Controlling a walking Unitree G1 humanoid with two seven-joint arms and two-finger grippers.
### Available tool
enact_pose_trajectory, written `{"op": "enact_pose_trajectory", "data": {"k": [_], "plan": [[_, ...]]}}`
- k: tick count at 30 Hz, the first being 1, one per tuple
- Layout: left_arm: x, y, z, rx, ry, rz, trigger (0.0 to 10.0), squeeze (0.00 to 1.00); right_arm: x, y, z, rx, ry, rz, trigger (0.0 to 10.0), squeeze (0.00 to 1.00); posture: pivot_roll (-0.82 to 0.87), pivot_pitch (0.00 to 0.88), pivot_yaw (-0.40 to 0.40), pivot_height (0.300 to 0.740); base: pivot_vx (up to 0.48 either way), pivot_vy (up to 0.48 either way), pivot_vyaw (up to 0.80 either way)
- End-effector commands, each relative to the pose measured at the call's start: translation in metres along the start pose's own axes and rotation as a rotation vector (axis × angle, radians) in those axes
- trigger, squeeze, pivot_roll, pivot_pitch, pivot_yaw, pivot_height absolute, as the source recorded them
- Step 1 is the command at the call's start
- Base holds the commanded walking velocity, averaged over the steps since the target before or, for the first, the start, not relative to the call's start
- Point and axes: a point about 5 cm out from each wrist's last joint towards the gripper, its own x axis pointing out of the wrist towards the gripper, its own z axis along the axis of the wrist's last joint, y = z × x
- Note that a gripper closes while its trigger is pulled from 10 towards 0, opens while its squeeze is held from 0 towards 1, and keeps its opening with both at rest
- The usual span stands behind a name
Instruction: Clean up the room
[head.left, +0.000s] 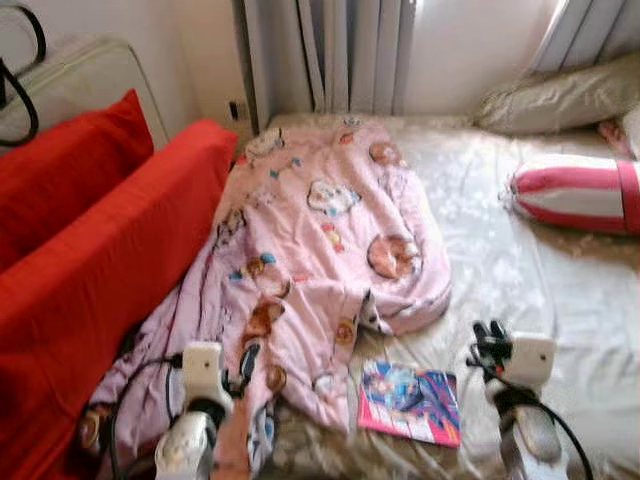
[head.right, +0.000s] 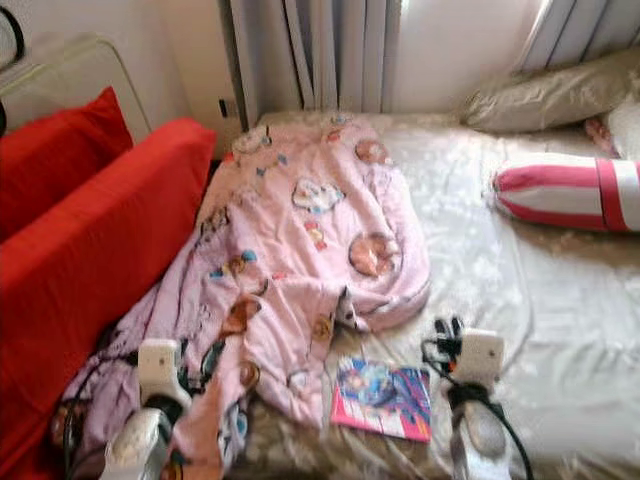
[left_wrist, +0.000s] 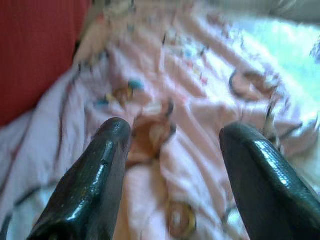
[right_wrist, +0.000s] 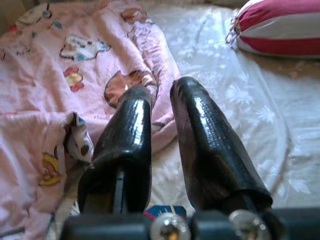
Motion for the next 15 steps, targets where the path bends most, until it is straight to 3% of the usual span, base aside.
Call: {"op": "enact_pose_trajectory", "data": {"k": [1,6,9,15], "plan": [[0.000,-0.003,0.004,-0.015,-0.011,-0.012,10.0,0.00,0.000,0.001,0.003,-0.012,-0.018,-0.013,10.0,0.00,-0.02,0.000,0.003,0.740,0.000,0.000,0.00],[0.005,-0.005,0.012,-0.024,-0.034,-0.008,10.0,0.00,-0.001,0.003,-0.002,-0.015,0.019,-0.058,10.0,0.00,-0.02,0.000,-0.001,0.725,0.000,0.000,0.00],[0.002,-0.006,0.011,-0.022,-0.022,-0.013,10.0,0.00,-0.008,0.008,-0.006,-0.026,0.044,-0.056,10.0,0.00,-0.02,0.000,0.000,0.695,0.000,0.000,0.00],[0.000,-0.005,0.011,-0.023,-0.013,-0.011,10.0,0.00,-0.011,0.009,-0.006,-0.017,0.039,-0.061,10.0,0.00,-0.02,0.000,-0.001,0.680,0.000,0.000,0.00]]}}
